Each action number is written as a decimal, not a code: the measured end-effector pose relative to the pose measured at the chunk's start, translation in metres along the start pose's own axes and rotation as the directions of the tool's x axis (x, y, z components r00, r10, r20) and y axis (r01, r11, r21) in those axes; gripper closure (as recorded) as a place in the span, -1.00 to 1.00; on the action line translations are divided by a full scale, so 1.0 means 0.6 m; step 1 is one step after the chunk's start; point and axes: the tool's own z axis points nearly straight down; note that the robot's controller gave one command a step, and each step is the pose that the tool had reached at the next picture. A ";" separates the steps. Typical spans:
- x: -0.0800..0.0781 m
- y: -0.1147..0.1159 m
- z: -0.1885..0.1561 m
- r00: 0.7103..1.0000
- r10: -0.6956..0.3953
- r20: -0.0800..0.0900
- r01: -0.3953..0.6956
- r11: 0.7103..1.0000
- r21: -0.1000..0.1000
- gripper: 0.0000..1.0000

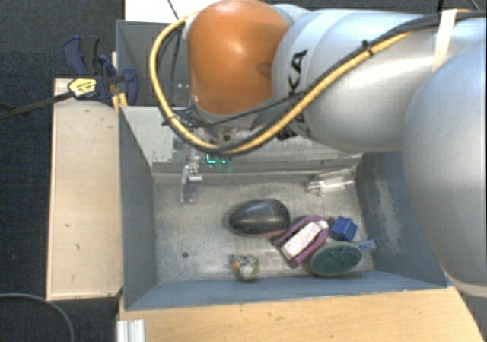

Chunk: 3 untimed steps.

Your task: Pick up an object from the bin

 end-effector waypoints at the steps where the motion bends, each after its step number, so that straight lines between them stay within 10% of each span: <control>1: 0.018 -0.078 0.206 0.987 0.159 0.000 -0.159 0.987 0.003 -1.00; 2: 0.027 -0.192 0.189 0.953 0.304 0.006 -0.304 0.953 0.001 -1.00; 3: 0.081 -0.304 0.256 0.982 0.191 0.010 -0.191 0.982 -0.002 -1.00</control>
Offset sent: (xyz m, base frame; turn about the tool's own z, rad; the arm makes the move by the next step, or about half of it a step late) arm -0.0098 -0.0449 -0.1197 0.1597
